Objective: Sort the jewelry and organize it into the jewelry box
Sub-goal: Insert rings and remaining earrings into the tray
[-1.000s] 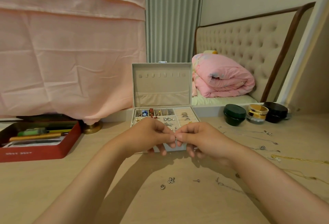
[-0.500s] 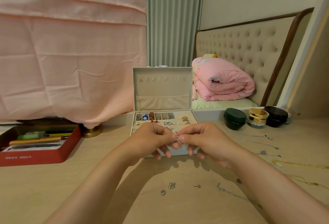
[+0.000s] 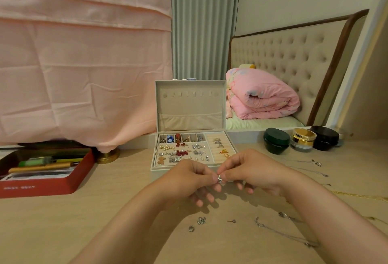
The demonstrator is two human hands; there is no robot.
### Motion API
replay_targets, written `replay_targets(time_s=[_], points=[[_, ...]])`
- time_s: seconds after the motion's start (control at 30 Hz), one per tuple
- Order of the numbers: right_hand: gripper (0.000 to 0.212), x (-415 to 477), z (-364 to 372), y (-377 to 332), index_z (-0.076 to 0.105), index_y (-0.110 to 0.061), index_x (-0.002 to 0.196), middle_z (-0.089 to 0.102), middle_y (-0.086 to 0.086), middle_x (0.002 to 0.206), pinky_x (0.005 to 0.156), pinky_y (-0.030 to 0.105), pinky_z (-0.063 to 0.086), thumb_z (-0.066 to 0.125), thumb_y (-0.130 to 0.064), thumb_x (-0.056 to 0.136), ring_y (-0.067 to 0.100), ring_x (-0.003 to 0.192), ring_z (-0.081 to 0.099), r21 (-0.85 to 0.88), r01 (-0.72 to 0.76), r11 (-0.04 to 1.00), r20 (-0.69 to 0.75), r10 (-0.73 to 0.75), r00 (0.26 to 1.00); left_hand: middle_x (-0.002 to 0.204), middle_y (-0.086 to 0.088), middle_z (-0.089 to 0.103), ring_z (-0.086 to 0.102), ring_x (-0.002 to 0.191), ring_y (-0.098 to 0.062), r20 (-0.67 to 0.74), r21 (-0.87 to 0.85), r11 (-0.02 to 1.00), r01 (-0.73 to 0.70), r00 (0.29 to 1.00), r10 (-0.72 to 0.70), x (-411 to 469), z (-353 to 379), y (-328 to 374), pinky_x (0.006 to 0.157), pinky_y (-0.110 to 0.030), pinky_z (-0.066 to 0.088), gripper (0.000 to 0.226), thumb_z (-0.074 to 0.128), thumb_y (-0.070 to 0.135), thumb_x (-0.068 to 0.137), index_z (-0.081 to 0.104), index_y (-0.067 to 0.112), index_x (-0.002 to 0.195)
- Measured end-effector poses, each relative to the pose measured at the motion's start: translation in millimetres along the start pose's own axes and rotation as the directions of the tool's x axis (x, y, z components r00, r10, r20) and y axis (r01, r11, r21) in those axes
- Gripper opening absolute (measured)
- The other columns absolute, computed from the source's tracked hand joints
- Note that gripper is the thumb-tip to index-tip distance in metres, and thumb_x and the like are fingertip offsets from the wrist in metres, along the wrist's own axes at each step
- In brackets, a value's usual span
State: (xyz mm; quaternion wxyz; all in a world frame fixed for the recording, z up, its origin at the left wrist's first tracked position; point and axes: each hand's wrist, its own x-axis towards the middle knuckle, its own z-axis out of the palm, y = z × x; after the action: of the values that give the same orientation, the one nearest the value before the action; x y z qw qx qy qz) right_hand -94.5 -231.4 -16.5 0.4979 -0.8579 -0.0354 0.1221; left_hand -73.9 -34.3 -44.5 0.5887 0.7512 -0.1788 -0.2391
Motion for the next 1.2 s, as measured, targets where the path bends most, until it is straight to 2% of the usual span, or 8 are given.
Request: replay_targets(time_s=[0.13,0.37,0.5,0.67,0.83,1.07,1.13,1.2], points=[[0.01,3,-4,3,0.079,-0.012,0.092,0.067,0.011,0.074,0.04,0.022,0.037,0.073,-0.006,0.088,0.011,0.051,0.051,0.067,0.006,0.998,0.011,-0.006,1.0,0.093,-0.011,0.075,0.068,0.066,-0.017,-0.016,-0.022,1.0,-0.013,1.0,0.013,-1,1,2,0.048,-0.024,0.051,0.021,0.06,0.01,0.098,0.063,-0.004,0.114],[0.012,1,0,2,0.078,-0.011,0.093,0.063,0.008,0.068,0.039,0.021,0.035,0.07,-0.003,0.09,0.011,0.051,0.049,0.158,-0.009,0.987,0.075,-0.003,0.997,0.089,-0.008,0.075,0.067,0.061,-0.015,-0.027,0.01,0.999,-0.046,0.999,0.046,-2,1,4,0.044,-0.022,0.047,0.018,0.06,0.012,0.099,0.062,-0.003,0.11],[0.009,-3,3,-4,0.081,-0.01,0.092,0.07,0.009,0.075,0.04,0.021,0.036,0.075,-0.007,0.086,0.012,0.053,0.052,0.16,0.009,0.987,0.039,-0.015,0.999,0.084,-0.007,0.075,0.067,0.062,-0.018,-0.019,0.071,0.997,-0.039,0.999,0.04,-4,-5,6,0.045,-0.024,0.047,0.012,0.06,0.014,0.099,0.065,0.003,0.1],[0.009,-6,10,-11,0.083,-0.016,0.089,0.069,0.009,0.072,0.041,0.023,0.037,0.082,-0.014,0.08,0.013,0.053,0.052,0.115,0.063,0.991,-0.062,-0.056,0.996,0.084,-0.006,0.076,0.066,0.062,-0.019,-0.066,0.129,0.991,-0.033,0.997,0.042,-6,-10,13,0.046,-0.024,0.049,0.011,0.06,0.015,0.097,0.068,0.008,0.096],[0.012,-4,18,-19,0.082,-0.015,0.091,0.072,0.015,0.072,0.04,0.024,0.039,0.08,-0.007,0.082,0.013,0.051,0.052,0.123,0.117,0.985,-0.147,-0.098,0.984,0.083,-0.004,0.076,0.065,0.058,-0.015,-0.142,0.224,0.972,-0.067,0.985,0.101,-8,-17,21,0.046,-0.021,0.045,0.014,0.062,0.018,0.096,0.071,0.007,0.094],[0.011,12,22,-38,0.082,-0.015,0.09,0.068,0.001,0.059,0.04,0.025,0.04,0.079,-0.007,0.083,0.012,0.049,0.052,0.073,0.163,0.984,-0.2,-0.145,0.969,0.075,0.008,0.075,0.069,0.062,-0.01,-0.259,0.386,0.908,-0.166,0.925,0.279,-5,-34,21,0.052,-0.019,0.045,0.012,0.061,0.021,0.092,0.07,0.017,0.085],[0.01,23,21,-45,0.08,-0.013,0.092,0.066,-0.001,0.054,0.041,0.024,0.04,0.08,-0.007,0.084,0.011,0.047,0.053,0.019,0.16,0.987,-0.217,-0.152,0.964,0.074,0.011,0.074,0.068,0.066,-0.008,-0.303,0.47,0.864,-0.181,0.886,0.35,-2,-47,17,0.061,-0.026,0.051,0.009,0.063,0.023,0.092,0.07,0.024,0.086],[0.01,35,18,-53,0.079,-0.012,0.093,0.066,-0.004,0.053,0.04,0.022,0.039,0.08,-0.008,0.083,0.01,0.044,0.053,-0.039,0.152,0.988,-0.255,-0.157,0.954,0.074,0.016,0.07,0.062,0.067,0.001,-0.383,0.606,0.786,-0.124,0.821,0.424,-2,-67,13,0.067,-0.025,0.049,0.01,0.062,0.023,0.092,0.069,0.029,0.089]])
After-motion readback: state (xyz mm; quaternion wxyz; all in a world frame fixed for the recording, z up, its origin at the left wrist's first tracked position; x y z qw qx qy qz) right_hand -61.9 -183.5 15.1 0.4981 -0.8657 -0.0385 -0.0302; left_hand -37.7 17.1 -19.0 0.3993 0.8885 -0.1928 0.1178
